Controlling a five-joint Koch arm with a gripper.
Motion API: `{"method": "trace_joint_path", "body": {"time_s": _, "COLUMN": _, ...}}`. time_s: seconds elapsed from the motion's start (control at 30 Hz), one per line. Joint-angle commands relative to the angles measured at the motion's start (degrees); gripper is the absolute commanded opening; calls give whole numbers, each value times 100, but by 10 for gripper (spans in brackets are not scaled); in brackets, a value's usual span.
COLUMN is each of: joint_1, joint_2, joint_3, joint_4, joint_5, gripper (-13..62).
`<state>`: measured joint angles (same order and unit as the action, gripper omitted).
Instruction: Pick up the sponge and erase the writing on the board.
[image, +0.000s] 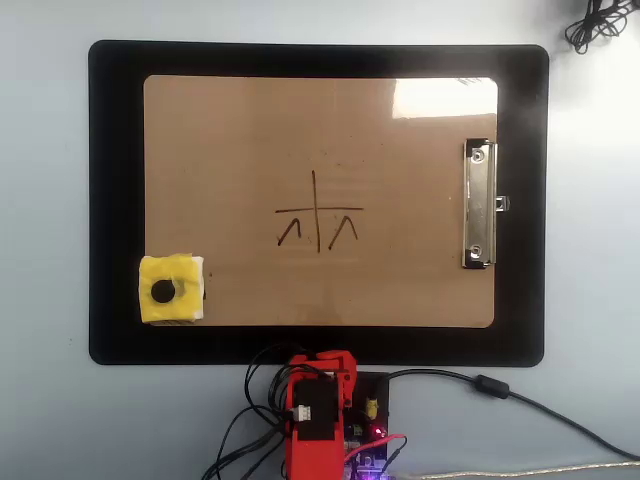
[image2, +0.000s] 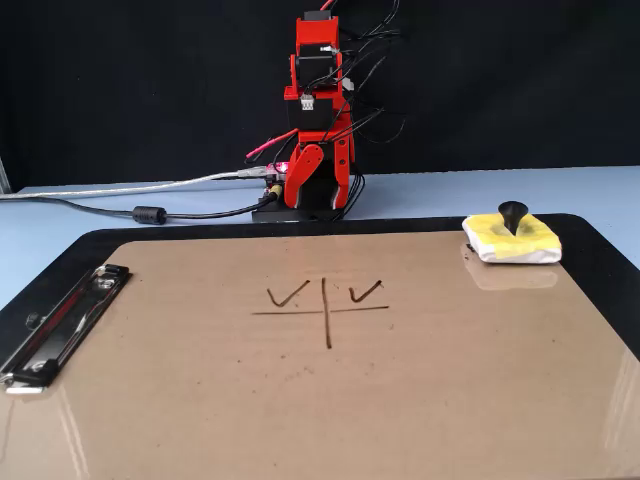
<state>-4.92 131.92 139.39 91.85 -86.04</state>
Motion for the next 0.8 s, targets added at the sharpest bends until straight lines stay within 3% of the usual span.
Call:
{"method": "trace_joint_path", "body": {"time_s": 0.0, "joint_1": -44, "joint_2": 272, "joint_3": 105, "joint_4": 448, "joint_5": -70, "gripper": 345}}
{"method": "trace_joint_path", "body": {"time_s": 0.67, "joint_1": -35, "joint_2": 272, "joint_3": 105, "joint_4": 457, "joint_5": -70, "gripper": 340}}
{"method": "trace_joint_path", "body": {"time_s": 0.77, "joint_1": -114, "joint_2": 272, "joint_3": -448, "joint_4": 316, "joint_5": -44, "gripper": 339}}
